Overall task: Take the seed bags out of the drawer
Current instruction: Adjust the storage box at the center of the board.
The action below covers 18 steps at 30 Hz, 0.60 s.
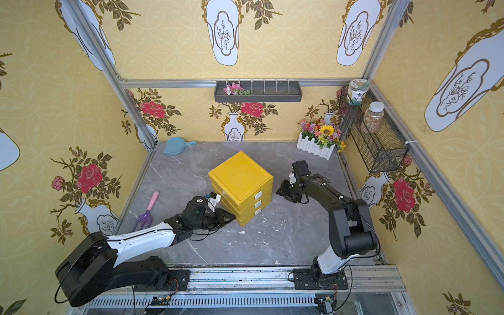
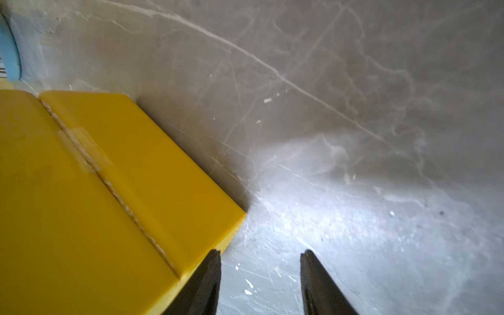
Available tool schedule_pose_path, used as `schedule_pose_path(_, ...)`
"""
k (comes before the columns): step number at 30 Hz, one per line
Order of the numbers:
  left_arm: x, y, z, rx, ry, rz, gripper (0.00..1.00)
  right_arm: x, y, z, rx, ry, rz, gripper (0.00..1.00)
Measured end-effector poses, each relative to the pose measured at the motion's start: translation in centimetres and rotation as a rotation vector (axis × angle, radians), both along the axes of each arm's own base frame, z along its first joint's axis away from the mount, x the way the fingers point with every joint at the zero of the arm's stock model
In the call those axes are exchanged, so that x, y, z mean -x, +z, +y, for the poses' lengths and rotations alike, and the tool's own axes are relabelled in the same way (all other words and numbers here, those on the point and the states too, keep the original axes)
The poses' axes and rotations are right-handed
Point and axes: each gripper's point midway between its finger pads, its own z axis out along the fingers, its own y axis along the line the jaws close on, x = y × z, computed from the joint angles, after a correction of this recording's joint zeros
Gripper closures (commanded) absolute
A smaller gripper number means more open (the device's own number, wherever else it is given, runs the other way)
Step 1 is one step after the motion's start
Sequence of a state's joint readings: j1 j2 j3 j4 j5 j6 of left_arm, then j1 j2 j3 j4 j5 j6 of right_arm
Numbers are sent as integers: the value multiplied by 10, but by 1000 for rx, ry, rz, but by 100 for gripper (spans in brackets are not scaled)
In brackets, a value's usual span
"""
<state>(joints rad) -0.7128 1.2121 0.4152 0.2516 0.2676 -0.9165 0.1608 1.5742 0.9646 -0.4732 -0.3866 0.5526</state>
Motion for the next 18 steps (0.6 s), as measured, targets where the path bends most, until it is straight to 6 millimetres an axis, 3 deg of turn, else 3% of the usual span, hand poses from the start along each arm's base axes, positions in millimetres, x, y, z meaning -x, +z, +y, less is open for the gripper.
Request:
schedule_pose_path(8, -6, 24, 32, -48, 113, -92, 74, 32, -15, 0, 1, -2, 34, 49)
schedule_pose_path(16, -46, 65, 91, -104, 334, -209, 71, 51, -22, 28, 13, 70, 40, 48)
schedule_pose_path(18, -61, 71, 113, -114, 414, -225, 71, 52, -24, 33, 26, 76, 37, 48)
